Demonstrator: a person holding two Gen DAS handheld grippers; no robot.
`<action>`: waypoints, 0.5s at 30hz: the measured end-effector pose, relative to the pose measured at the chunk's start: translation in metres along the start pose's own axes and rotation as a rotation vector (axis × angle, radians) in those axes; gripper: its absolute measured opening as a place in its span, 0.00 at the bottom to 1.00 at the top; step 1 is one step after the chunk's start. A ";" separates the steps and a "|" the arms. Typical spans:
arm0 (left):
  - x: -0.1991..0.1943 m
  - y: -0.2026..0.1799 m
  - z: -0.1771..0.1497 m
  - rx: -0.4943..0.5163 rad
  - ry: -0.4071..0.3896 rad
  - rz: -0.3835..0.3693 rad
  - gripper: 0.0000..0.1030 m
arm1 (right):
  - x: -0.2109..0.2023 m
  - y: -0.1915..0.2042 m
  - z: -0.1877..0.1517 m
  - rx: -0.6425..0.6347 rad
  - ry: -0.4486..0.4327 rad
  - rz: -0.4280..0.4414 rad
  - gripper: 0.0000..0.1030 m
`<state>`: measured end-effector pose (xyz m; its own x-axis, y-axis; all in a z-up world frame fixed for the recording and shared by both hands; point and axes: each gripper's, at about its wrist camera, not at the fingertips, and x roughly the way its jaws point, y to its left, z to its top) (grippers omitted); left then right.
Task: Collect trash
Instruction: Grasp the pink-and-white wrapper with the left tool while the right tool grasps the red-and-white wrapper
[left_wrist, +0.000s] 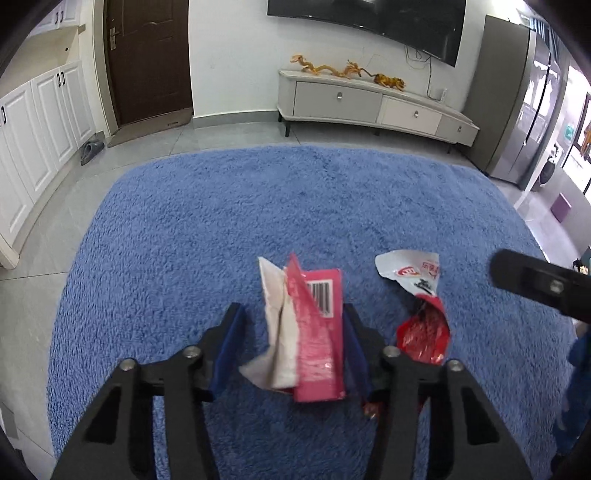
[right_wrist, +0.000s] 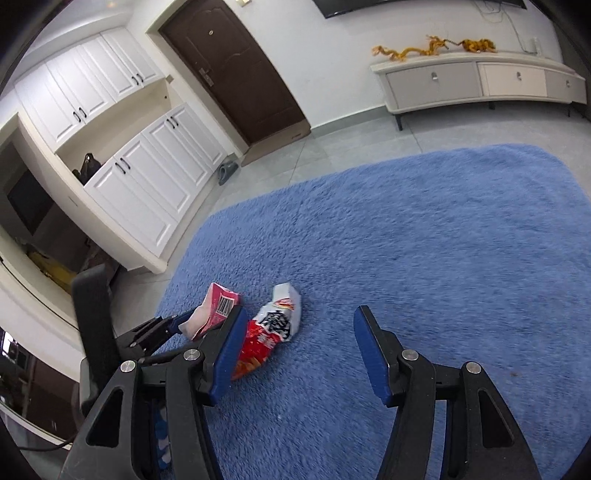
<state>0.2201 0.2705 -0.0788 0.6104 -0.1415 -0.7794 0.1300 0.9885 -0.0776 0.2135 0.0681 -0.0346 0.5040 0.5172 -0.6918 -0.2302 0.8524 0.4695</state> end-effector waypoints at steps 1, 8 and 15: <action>-0.002 0.003 -0.003 -0.003 -0.004 -0.003 0.40 | 0.005 0.002 0.000 -0.001 0.009 0.004 0.57; -0.014 0.025 -0.015 -0.081 -0.038 -0.053 0.31 | 0.042 0.019 0.002 0.001 0.080 0.028 0.57; -0.018 0.037 -0.021 -0.152 -0.062 -0.088 0.31 | 0.060 0.027 -0.001 -0.020 0.118 0.019 0.54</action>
<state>0.1979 0.3109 -0.0806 0.6493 -0.2260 -0.7262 0.0683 0.9683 -0.2403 0.2367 0.1220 -0.0644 0.3985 0.5374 -0.7433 -0.2560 0.8433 0.4725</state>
